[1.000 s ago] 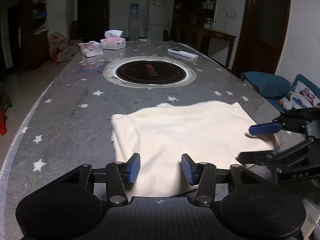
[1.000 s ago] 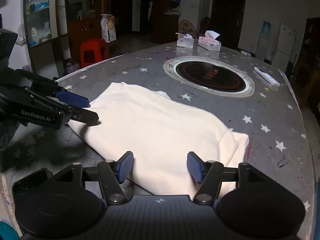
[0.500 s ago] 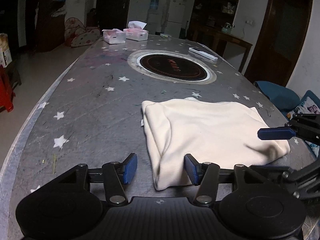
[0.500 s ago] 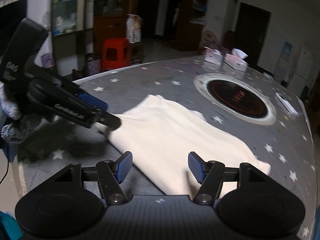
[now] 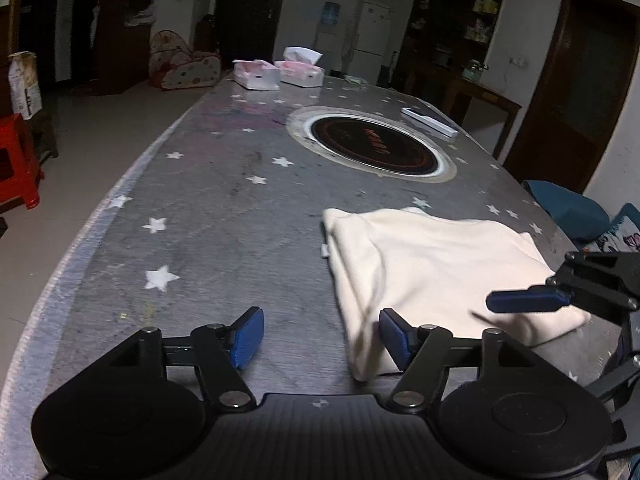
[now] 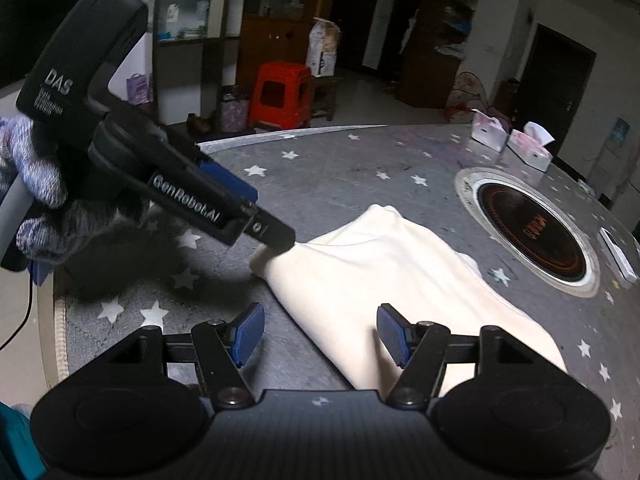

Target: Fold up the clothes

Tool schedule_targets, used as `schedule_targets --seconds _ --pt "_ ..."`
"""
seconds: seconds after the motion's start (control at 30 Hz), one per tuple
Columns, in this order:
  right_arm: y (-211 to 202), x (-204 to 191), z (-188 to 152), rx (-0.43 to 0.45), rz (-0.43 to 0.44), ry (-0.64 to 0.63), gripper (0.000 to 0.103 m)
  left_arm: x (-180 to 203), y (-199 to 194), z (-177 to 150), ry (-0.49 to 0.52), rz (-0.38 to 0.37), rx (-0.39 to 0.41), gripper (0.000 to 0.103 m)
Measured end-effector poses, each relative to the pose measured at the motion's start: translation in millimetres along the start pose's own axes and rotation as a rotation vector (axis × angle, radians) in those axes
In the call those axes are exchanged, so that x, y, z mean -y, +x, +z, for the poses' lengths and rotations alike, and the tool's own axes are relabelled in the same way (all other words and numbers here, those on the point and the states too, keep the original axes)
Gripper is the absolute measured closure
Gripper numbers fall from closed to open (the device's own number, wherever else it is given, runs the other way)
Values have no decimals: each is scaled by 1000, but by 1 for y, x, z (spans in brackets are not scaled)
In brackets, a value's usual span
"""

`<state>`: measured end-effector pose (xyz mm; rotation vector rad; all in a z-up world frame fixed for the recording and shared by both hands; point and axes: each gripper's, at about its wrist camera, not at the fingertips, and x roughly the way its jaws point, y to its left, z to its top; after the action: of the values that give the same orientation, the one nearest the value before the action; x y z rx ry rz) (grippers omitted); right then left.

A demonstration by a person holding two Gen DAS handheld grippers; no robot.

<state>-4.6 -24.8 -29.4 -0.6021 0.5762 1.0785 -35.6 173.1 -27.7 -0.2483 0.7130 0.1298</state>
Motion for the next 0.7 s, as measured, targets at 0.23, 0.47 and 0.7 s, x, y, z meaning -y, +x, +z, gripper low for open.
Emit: schedule_targets --seconds 0.23,0.47,0.7 --pt "15 -14 8 -4 16 -65 41 -18 -1 6 -61 33 -2 32" --pt "31 -27 16 -9 11 -118 49 -25 0 15 -125 -9 -4 29" --pt "39 -19 18 5 -12 -95 75 -28 9 17 -238 -98 -42 29"
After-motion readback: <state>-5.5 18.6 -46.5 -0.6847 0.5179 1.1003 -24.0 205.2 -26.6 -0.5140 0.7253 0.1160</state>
